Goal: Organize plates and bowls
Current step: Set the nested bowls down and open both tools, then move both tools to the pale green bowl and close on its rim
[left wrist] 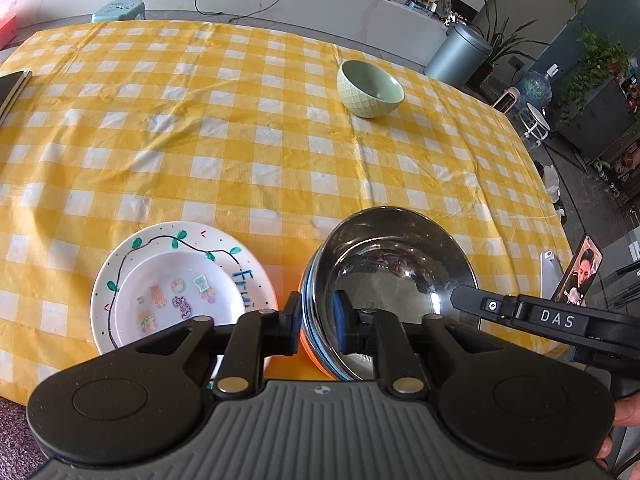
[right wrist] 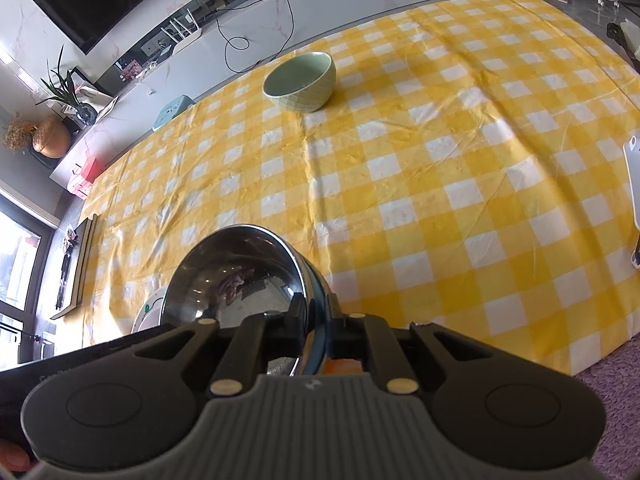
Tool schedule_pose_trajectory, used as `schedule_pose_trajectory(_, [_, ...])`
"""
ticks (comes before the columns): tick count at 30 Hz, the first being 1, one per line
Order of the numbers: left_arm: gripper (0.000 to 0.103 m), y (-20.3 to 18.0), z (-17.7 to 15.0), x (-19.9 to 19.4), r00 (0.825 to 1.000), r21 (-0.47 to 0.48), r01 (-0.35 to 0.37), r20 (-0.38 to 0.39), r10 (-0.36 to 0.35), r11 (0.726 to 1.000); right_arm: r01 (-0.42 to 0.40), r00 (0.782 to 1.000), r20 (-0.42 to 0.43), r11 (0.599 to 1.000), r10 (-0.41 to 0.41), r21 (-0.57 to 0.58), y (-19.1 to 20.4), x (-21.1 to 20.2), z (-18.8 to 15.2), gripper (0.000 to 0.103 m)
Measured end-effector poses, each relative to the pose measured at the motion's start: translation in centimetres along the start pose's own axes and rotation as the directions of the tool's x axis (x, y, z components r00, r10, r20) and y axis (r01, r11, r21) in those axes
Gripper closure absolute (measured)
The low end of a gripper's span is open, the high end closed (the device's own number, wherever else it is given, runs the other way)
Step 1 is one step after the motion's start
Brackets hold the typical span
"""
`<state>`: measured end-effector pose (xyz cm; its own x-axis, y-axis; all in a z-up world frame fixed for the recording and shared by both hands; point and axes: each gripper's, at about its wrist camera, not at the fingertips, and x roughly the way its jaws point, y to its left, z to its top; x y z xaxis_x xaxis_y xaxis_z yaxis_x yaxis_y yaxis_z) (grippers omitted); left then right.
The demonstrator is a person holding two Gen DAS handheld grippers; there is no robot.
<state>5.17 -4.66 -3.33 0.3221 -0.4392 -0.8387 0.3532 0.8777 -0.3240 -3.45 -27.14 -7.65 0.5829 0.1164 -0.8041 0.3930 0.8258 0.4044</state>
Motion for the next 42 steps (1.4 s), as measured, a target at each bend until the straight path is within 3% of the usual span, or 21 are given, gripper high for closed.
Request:
schedule_pose_trajectory(6, [0.075, 0.2, 0.4, -0.5, 1.000, -0.006, 0.008, 0.029, -0.008, 1.000, 0.004, 1.000, -0.007, 1.000, -0.004, -0.003, 0.0, 0.2, 0.0, 0.096])
schedule_pose_trajectory(13, [0.071, -0.3, 1.6, -1.0, 0.998, 0.025, 0.011, 0.066, -0.013, 1.000, -0.018, 0.999, 0.046, 1.000, 0.019, -0.023, 0.4, -0.8, 1.0, 0.091])
schedule_pose_trajectory(17, [0.068, -0.7, 2.7, -1.0, 0.996, 0.054, 0.005, 0.084, -0.009, 0.999, -0.023, 0.997, 0.073, 0.999, 0.026, -0.042, 0.9, -1.0, 2.1, 0.082])
schedule_pose_trajectory(23, [0.066, -1.7, 4.5, -0.5, 0.995, 0.107, -0.004, 0.095, -0.006, 0.994, -0.018, 0.995, 0.093, 0.997, 0.024, -0.069, 1.6, -0.5, 3.6, 0.081])
schedule_pose_trajectory(42, [0.059, -3.9, 11.8, 6.0, 0.998, 0.206, -0.010, 0.056, -0.001, 0.979, 0.065, 0.990, 0.132, 0.996, -0.057, -0.058, 0.5, 4.5, 11.1, 0.074])
